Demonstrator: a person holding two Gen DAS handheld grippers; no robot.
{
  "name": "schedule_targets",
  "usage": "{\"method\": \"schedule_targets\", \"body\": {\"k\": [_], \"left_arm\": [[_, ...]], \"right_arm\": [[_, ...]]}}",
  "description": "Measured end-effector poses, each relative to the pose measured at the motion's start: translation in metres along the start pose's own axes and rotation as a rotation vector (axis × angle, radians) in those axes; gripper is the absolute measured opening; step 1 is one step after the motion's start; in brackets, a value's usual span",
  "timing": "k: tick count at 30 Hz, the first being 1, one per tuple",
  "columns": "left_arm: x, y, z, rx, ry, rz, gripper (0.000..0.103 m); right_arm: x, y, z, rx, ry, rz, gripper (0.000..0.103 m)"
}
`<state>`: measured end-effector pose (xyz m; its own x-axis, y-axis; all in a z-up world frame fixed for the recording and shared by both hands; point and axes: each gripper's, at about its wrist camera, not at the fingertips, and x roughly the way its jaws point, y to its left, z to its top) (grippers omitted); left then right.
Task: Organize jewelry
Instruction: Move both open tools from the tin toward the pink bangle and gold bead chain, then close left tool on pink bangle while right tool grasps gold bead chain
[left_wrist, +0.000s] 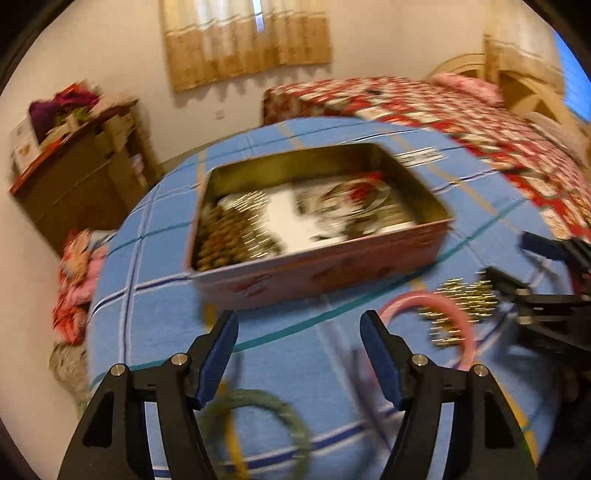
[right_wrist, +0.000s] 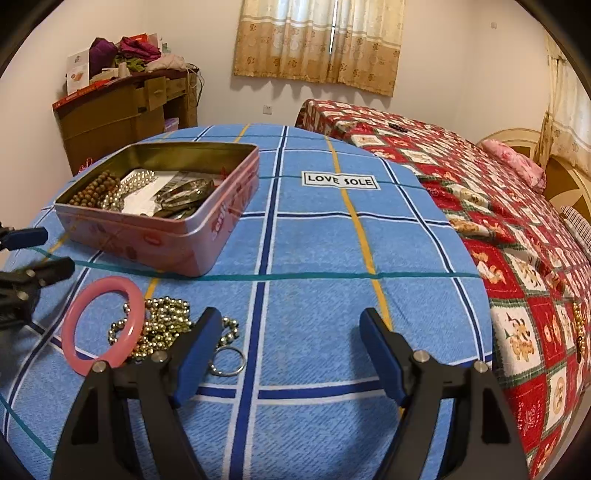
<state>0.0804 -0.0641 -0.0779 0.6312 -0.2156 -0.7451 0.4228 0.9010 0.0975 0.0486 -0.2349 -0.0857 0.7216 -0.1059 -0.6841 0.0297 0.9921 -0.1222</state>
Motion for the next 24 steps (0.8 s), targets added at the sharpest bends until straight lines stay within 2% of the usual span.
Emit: {"method": "schedule_targets", "body": {"k": [3,6,11,16,17,19,20,21,24], "left_arm": [[0.004,-0.019,-0.002,0.066,0.024,-0.014,0.069],[0.018,-0.022,-0.007,0.119,0.073,0.068,0.07],[0.02,0.009,-0.009,0.033,0.081,0.109,0.071],[0.022,0.021,-0.014,-0.008,0.073,0.082,0.07],[0.022,0.021,-0.014,-0.007,0.071,0.074,0.067],[0.022,0.022,-0.014,-0.018,0.071,0.015,0.049],[0.021,0.019,-0.014,-0.018,0.073,-0.016,0.028],[0.021,0.014,-0.014,-0.001,0.074,-0.038,0.014],[0.018,0.005,-0.014,0.024,0.069,-0.067,0.01]], "right_arm": [[-0.001,-0.002,0.001,0.005,-0.005,0.001,0.079],[-0.001,-0.003,0.001,0.01,-0.006,0.004,0.079],[-0.003,-0.004,0.002,0.013,-0.011,0.016,0.079],[-0.009,0.005,0.003,-0.013,-0.029,0.057,0.079],[-0.01,0.008,0.003,-0.026,-0.032,0.071,0.079],[-0.012,0.013,0.002,-0.047,-0.034,0.096,0.078],[-0.012,0.015,0.001,-0.058,-0.033,0.108,0.078],[-0.012,0.017,0.001,-0.067,-0.03,0.117,0.073],[-0.008,0.023,-0.001,-0.092,-0.004,0.165,0.055]]}}
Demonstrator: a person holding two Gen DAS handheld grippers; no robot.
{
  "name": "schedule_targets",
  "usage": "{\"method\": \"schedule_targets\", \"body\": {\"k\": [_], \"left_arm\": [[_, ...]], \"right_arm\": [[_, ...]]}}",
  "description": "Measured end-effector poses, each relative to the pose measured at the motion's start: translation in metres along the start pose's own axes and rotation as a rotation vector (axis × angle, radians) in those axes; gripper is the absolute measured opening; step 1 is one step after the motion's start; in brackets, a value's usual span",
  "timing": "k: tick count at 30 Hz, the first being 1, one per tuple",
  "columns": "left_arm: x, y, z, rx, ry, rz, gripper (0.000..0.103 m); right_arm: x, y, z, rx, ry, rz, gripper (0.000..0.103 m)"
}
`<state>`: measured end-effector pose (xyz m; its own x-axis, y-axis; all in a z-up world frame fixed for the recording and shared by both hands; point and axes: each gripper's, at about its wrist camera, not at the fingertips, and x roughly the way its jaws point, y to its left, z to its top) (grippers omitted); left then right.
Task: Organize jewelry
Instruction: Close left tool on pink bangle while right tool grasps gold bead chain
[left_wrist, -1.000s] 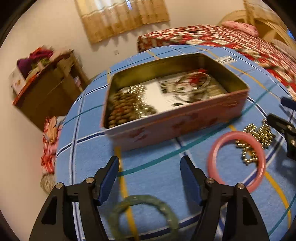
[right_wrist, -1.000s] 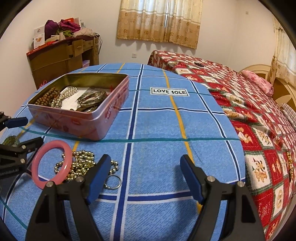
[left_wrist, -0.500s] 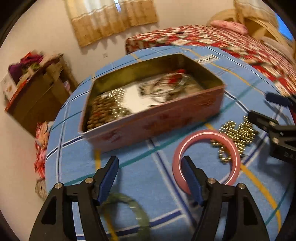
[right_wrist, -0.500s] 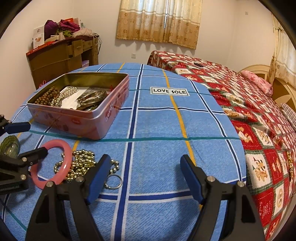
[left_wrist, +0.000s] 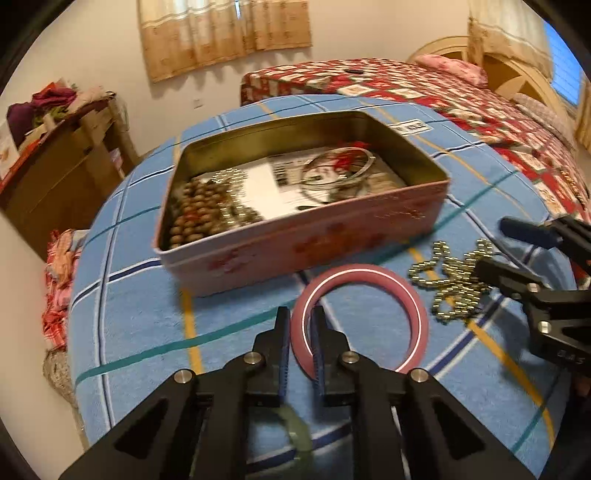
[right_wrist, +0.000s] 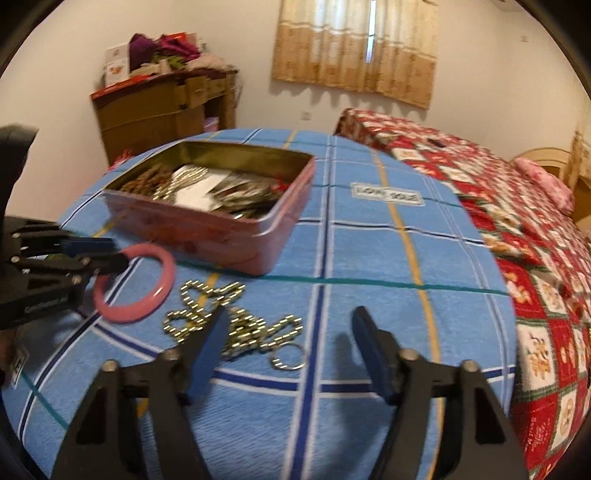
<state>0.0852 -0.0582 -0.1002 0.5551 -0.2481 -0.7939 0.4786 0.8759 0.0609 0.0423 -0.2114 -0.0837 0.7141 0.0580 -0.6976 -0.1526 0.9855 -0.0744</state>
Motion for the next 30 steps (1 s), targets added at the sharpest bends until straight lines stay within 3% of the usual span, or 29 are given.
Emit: {"method": "schedule_targets", "body": {"k": [6,12,13,21,30], "left_arm": [[-0.004,-0.002,-0.002,-0.008,-0.013,-0.031,0.01],[-0.016,-0.002,0.0,-0.016,-0.052,-0.043,0.009],[-0.017,-0.001,0.001,-0.018,-0.058,-0.042,0.009],[-0.031,0.008,0.006,-0.047,-0.095,-0.039,0.009],[-0.042,0.013,0.009,-0.061,-0.121,-0.037,0.009]], "right_arm": [[0.002,0.006,-0.002,-0.038,0.013,0.056,0.019],[-0.002,0.01,-0.004,-0.053,0.005,0.072,0.011],[-0.003,0.01,-0.003,-0.047,-0.002,0.069,0.006],[-0.013,-0.001,0.007,-0.012,-0.056,0.047,0.007],[-0.01,0.0,0.012,-0.023,-0.039,0.055,0.008]]}}
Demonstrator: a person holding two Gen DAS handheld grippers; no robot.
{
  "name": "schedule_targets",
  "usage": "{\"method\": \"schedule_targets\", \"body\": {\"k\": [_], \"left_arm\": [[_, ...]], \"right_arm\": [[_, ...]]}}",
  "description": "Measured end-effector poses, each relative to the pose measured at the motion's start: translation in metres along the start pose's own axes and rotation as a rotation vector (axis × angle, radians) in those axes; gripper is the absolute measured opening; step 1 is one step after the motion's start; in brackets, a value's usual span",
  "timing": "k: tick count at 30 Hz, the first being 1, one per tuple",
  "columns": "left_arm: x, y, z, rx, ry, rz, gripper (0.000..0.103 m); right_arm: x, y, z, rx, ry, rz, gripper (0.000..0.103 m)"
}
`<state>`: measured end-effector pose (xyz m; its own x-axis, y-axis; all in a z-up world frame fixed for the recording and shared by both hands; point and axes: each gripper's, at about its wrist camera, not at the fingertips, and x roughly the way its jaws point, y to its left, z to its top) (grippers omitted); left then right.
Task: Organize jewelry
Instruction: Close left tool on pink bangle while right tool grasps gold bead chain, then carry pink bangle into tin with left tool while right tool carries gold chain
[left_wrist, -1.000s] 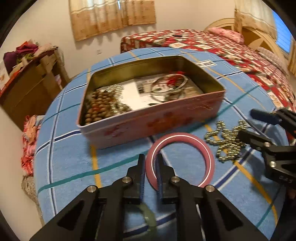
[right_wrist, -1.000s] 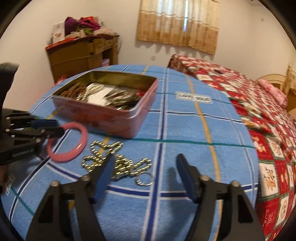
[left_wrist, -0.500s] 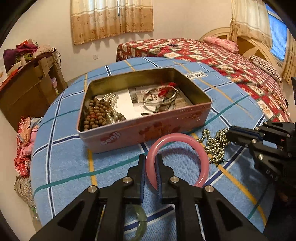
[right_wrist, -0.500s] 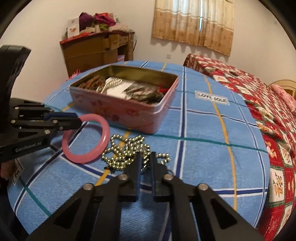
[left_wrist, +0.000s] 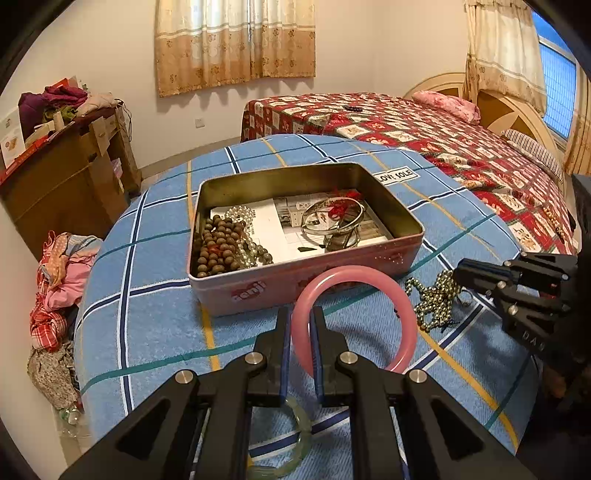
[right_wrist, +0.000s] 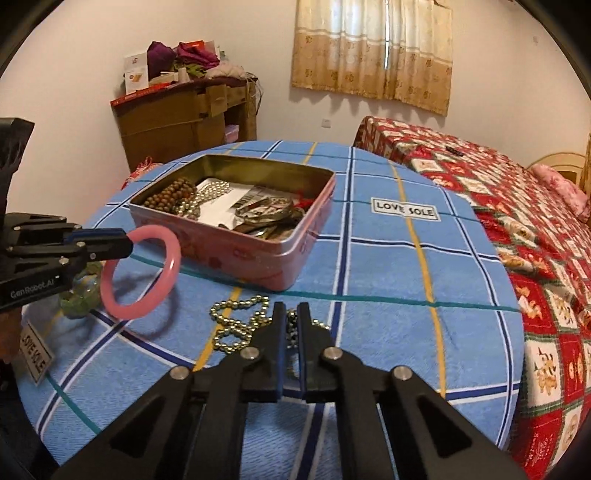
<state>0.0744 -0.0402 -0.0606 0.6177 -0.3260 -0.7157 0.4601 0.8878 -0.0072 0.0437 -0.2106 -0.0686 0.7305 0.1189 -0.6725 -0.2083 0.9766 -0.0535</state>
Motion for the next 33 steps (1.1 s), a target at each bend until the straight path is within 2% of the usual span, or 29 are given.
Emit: {"method": "schedule_targets", "body": {"k": [2,3,4,8,10,13,16,22,33], "left_arm": [[-0.001,0.001,0.0,-0.002,-0.002,0.003,0.009],[-0.001,0.001,0.001,-0.004,-0.001,0.003,0.009],[-0.001,0.001,0.001,-0.003,-0.003,0.006,0.009],[0.0,0.004,0.001,-0.014,-0.005,0.02,0.009],[0.0,0.005,0.0,-0.015,-0.005,0.027,0.009],[-0.002,0.008,0.001,-0.024,-0.009,0.025,0.009],[-0.003,0.008,0.001,-0.025,-0.013,0.026,0.009],[-0.006,0.007,0.003,-0.025,-0.019,0.026,0.009],[-0.01,0.01,0.004,-0.038,-0.031,0.034,0.009]], "right_arm": [[0.002,0.002,-0.001,-0.013,0.005,-0.003,0.032],[0.003,0.003,-0.001,-0.013,0.01,0.007,0.05],[0.005,0.004,-0.002,-0.015,0.015,0.012,0.052],[0.018,0.009,-0.004,-0.049,0.069,-0.008,0.05],[0.021,0.009,-0.004,-0.048,0.078,0.006,0.024],[0.016,0.012,-0.004,-0.067,0.077,0.003,0.016],[0.008,0.013,-0.004,-0.06,0.049,0.01,0.012],[-0.003,0.016,0.004,-0.063,-0.004,0.009,0.012],[-0.011,0.016,0.012,-0.056,-0.047,-0.002,0.012]]}}
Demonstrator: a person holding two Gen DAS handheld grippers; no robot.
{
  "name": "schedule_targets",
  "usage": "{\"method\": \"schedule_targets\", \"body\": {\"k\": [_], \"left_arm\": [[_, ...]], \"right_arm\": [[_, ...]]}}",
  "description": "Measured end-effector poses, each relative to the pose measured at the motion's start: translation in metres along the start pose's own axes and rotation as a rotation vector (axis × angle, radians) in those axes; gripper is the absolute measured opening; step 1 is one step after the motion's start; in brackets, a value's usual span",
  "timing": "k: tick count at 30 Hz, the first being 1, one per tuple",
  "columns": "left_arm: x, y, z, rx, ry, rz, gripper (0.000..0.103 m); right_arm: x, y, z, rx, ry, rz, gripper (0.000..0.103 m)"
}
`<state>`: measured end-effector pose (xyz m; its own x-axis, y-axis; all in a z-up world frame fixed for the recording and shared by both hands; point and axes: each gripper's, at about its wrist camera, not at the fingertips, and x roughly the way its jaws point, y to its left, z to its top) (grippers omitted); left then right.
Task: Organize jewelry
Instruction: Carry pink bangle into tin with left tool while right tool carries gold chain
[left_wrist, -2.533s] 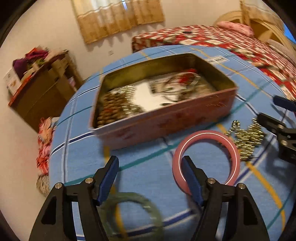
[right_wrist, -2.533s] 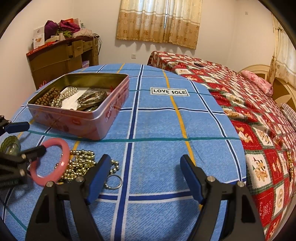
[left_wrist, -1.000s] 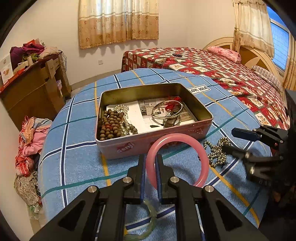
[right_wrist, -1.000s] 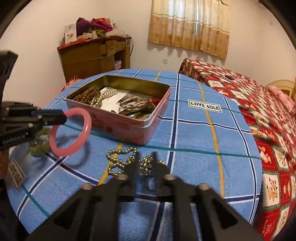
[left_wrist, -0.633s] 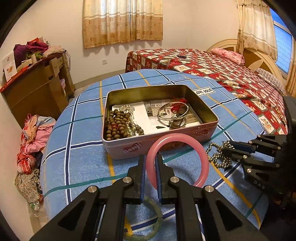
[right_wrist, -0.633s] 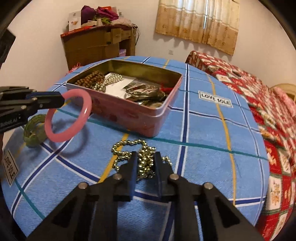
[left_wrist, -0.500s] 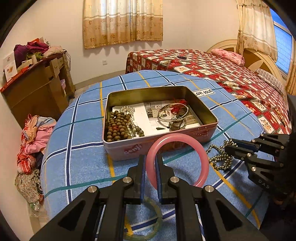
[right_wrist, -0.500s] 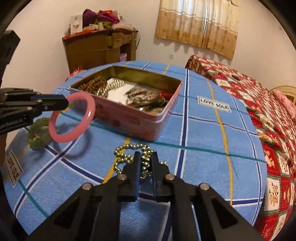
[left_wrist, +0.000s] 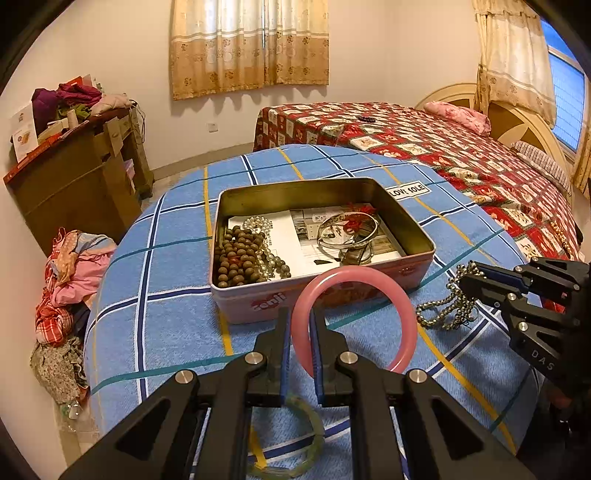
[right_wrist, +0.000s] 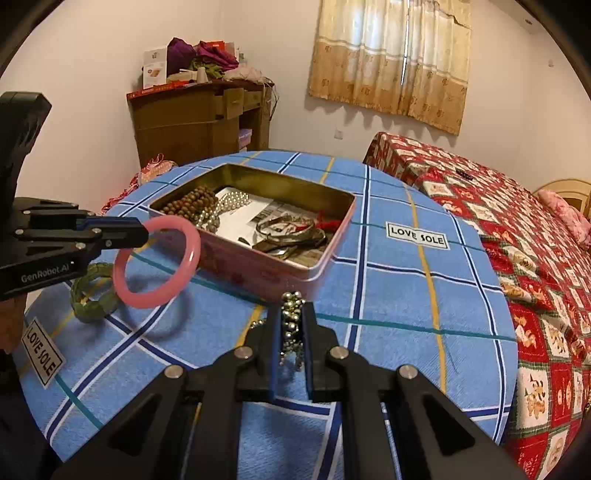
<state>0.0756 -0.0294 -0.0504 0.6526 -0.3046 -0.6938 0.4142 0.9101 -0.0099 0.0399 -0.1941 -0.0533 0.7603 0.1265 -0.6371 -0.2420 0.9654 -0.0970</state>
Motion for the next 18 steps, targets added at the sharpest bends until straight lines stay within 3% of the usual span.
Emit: {"method": "schedule_targets", "body": {"k": [8,18], "left_arm": [[-0.016,0.005,0.012,-0.011,-0.043,0.009,0.009],[-0.026,0.013,0.04,0.021,-0.104,0.133,0.009]], "right_arm": [[-0.019,0.002,0.016,-0.012,-0.061,-0.005,0.012],[-0.027,0.002,0.045,-0.053,-0.111,-0.049,0.012]]}}
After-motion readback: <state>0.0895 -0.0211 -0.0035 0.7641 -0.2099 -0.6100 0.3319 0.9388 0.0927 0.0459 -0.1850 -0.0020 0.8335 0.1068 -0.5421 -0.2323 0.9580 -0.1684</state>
